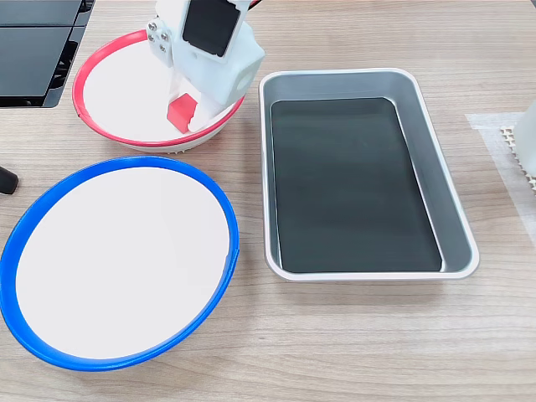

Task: Move a red block from tray to red dish

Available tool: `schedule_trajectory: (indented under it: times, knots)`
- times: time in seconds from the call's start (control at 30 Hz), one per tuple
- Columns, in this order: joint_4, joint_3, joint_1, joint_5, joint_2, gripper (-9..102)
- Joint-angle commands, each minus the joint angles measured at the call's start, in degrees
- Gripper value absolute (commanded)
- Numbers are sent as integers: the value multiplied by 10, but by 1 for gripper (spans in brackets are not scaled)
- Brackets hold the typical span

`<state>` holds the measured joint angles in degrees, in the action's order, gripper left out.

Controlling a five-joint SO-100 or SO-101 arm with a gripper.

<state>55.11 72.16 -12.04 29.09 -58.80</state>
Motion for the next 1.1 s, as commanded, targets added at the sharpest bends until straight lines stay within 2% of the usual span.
schedule_trajectory:
  times: [0.0,0.13,0.27,0.43,0.6,0.7,0.77,0.8,0.93,1.07]
  knots:
    - [0,-17,-1,1,-10,19]
    - [-6,-14,-8,0,-25,38]
    - [-30,6,-17,4,-66,53]
    - [-94,95,-15,7,-202,56]
    - [-143,225,-3,7,-402,48]
    - [-160,319,-2,4,-535,30]
    - [-156,381,1,-10,-621,6]
    - [-146,413,5,-18,-664,0]
    - [-82,591,52,-119,-865,0]
    - [-119,802,83,-234,-1014,0]
